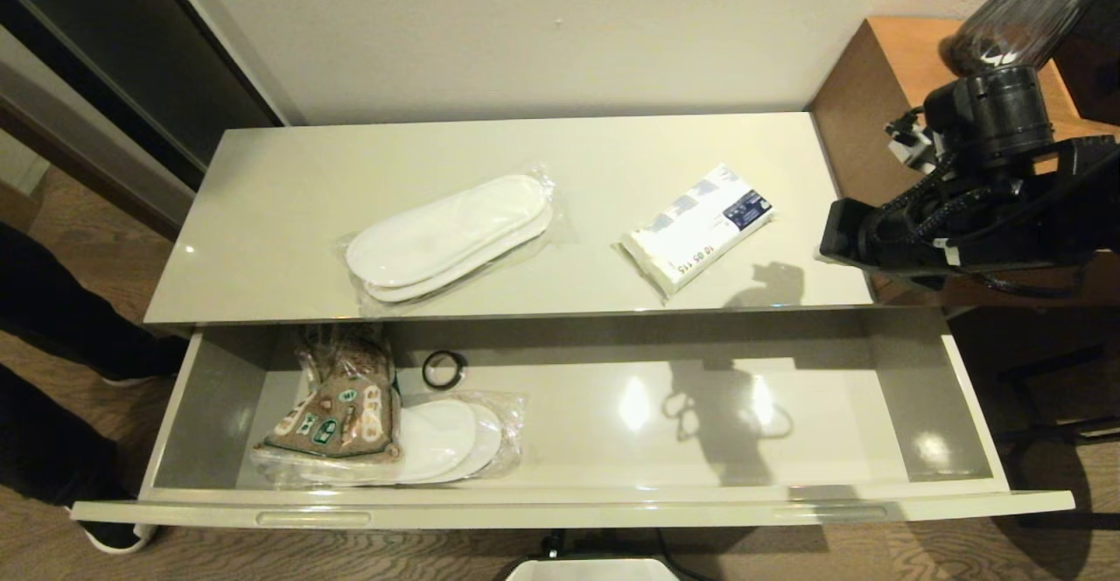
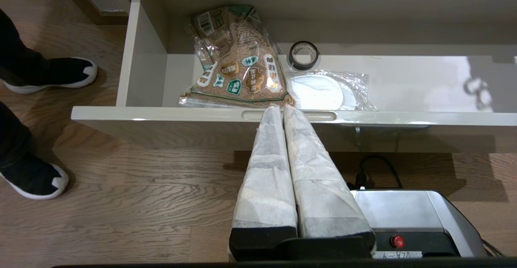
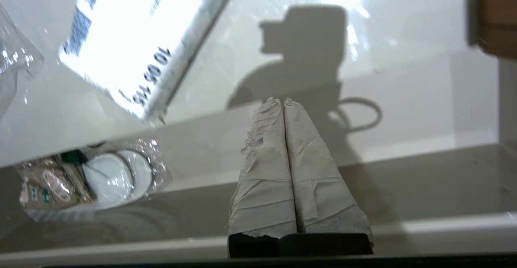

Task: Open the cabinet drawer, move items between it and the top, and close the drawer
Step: Pick up the tissue on the table

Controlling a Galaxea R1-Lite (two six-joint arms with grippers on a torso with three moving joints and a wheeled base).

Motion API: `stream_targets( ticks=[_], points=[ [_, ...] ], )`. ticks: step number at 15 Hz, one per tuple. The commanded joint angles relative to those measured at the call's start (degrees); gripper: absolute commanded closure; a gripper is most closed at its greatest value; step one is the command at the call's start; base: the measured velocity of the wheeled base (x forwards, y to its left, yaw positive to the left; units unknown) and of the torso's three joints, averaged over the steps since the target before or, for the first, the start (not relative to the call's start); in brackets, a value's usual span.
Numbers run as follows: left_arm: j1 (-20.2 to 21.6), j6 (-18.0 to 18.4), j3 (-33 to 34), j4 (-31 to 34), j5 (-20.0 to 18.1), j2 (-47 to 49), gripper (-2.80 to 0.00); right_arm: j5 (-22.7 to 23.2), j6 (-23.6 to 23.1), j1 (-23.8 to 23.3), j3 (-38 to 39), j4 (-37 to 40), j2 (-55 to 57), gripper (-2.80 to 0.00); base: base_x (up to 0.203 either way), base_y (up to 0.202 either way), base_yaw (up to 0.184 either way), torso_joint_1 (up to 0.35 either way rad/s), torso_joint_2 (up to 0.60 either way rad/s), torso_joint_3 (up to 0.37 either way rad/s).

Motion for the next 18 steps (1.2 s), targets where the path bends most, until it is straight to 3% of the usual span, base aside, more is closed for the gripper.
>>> stream_targets(
  ticks=[1,2,11,18],
  points=[
    [0.01,-0.05,0.01,-0.02,0.02,0.00,0.00,0.22,0.22,-0.04,-2.25,-0.94,4.99,0.00,0.000,0.000,0.000,0.000,0.00,0.000],
    [0.01,-0.05,0.01,-0.02,0.02,0.00,0.00,0.24,0.28,-0.05,-2.27,-2.11,5.89,-2.80,0.000,0.000,0.000,0.000,0.00,0.000],
    [0.01,-0.05,0.01,-0.02,0.02,0.00,0.00,4.29,2.66,0.04,-3.05,-12.75,11.88,-2.80,0.000,0.000,0.000,0.000,0.00,0.000],
    [0.01,-0.05,0.01,-0.02,0.02,0.00,0.00,4.29,2.32,0.04,-11.53,-13.29,18.41,-2.80,0.000,0.000,0.000,0.000,0.00,0.000]
  ],
)
